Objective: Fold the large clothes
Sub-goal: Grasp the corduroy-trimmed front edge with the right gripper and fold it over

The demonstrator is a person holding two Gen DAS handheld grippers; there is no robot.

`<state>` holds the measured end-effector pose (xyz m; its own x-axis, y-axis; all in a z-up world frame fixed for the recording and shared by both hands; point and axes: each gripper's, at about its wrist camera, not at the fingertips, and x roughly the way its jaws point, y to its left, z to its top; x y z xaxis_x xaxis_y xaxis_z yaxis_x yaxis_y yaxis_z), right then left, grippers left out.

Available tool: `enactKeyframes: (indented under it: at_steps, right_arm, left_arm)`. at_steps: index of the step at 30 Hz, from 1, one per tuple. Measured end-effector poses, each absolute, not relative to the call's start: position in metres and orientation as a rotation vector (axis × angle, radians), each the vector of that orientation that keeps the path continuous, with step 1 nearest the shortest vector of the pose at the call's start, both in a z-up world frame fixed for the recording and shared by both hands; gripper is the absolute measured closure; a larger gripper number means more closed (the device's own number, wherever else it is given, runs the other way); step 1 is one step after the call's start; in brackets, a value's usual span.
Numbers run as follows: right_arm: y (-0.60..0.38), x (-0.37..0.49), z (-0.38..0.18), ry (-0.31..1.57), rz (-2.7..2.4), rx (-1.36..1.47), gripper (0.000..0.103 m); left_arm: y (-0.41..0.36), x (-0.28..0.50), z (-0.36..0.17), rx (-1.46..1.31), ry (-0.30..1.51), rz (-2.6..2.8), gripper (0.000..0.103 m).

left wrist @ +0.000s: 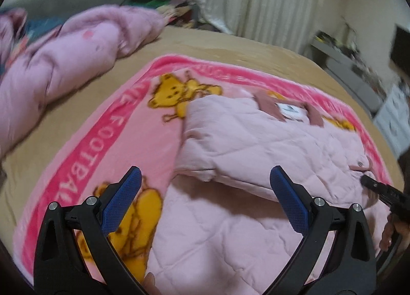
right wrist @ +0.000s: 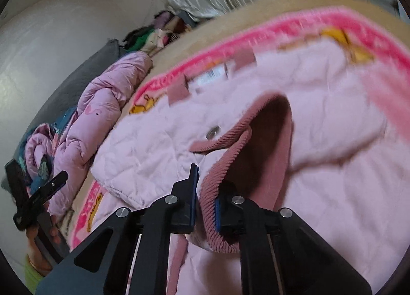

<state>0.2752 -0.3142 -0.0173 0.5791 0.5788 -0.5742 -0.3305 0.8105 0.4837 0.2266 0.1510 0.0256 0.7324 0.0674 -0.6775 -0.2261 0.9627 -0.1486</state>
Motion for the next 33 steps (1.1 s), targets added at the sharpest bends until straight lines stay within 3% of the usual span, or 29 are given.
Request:
enactKeyframes:
  at_steps: [5,10,31,32,33]
  right_arm:
    - [-0.296,0.292,0.062,0.596,0.551,0.106,0.095]
    - [-0.304,0.316,0.1,0.476,0.479,-0.009,0.095]
    - [-0.333,0.339,-0.024,0.709,0.301,0.011,0.094]
    - [-0.334,0.338,-0.027,0.723,0.299,0.021,0.091]
    - [-0.336,0.336,-0.03,0.739,0.295,0.037,0.079]
  left_arm:
    - [0.176,0.228,0.027,-0.327,0.723,0.207,0.009]
    - [0.187,0.241,0.035,-0.387,0.701,0.216,0.009]
    - [0.138,0.308,0.014,-0.264,0.794,0.038,0.009]
    - [0.134,0.308,0.011,-0.255,0.797,0.028,0.009]
    - [0.132,0.308,0.011,-0.25,0.799,0.021,0.009]
